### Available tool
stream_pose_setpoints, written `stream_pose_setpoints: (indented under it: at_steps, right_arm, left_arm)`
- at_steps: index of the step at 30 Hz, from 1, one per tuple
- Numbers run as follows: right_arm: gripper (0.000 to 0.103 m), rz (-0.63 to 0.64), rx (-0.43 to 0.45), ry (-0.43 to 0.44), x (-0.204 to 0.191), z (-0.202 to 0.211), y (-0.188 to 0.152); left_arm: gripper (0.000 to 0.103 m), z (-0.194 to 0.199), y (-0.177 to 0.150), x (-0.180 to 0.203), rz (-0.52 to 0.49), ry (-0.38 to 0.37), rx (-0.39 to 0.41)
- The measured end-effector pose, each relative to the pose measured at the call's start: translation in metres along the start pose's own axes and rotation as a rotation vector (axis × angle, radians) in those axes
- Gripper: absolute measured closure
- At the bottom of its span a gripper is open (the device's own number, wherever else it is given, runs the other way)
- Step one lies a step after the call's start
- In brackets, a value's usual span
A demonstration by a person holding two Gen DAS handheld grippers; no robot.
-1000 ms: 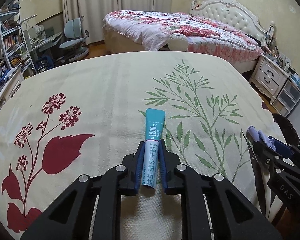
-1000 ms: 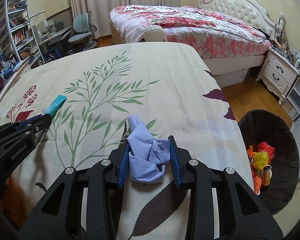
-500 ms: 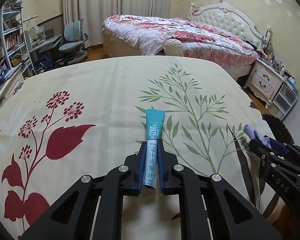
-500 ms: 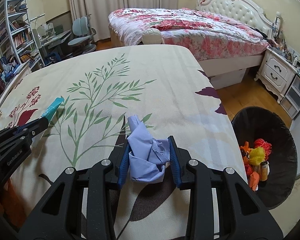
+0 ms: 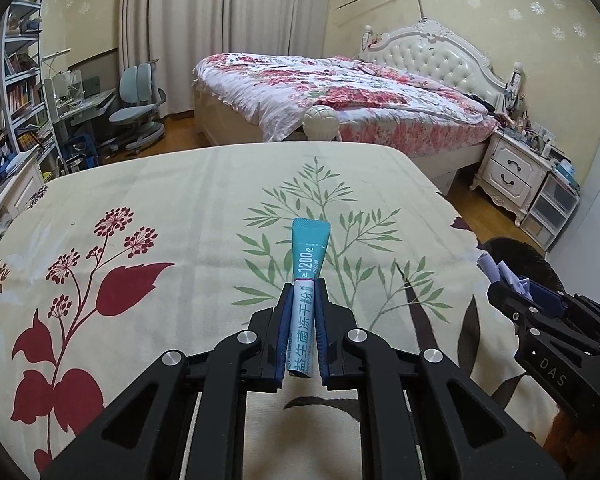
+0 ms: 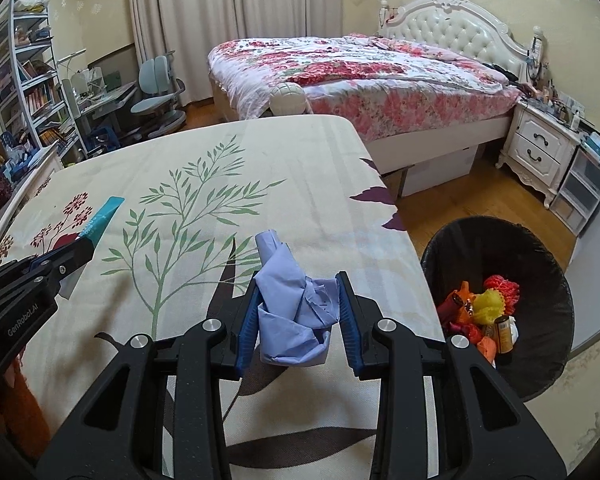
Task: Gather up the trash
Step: 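Carry the tube and lilac cloth over the wastebasket with both tools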
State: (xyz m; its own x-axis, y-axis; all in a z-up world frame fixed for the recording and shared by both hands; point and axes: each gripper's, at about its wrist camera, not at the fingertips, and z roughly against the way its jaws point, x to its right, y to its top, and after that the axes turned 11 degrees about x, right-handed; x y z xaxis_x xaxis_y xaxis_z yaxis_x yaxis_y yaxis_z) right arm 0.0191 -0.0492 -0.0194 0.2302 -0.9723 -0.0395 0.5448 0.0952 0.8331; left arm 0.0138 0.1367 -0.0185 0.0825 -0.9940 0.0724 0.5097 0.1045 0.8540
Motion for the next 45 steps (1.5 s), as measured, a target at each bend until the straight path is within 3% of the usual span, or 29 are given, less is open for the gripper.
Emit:
stream_pose_setpoints:
  at_steps: [12, 23, 33, 45]
  right_arm:
    - [0.069, -0.063, 0.064, -0.085, 0.048, 0.028, 0.006]
    - [0.069, -0.133, 0.090, -0.222, 0.106, 0.039, 0.002]
    - [0.069, -0.202, 0.089, -0.332, 0.160, 0.032, -0.005]
    - [0.069, -0.257, 0.068, -0.410, 0.205, 0.005, -0.014]
  left_arm:
    - [0.090, 0.005, 0.013, 0.060, -0.063, -0.107, 0.053]
    - [0.090, -0.009, 0.017, 0.117, -0.124, -0.206, 0.059]
    - [0.090, -0.032, 0.020, 0.180, -0.187, -0.300, 0.064]
    - [0.090, -0.075, 0.015, 0.237, -0.256, -0.324, 0.027]
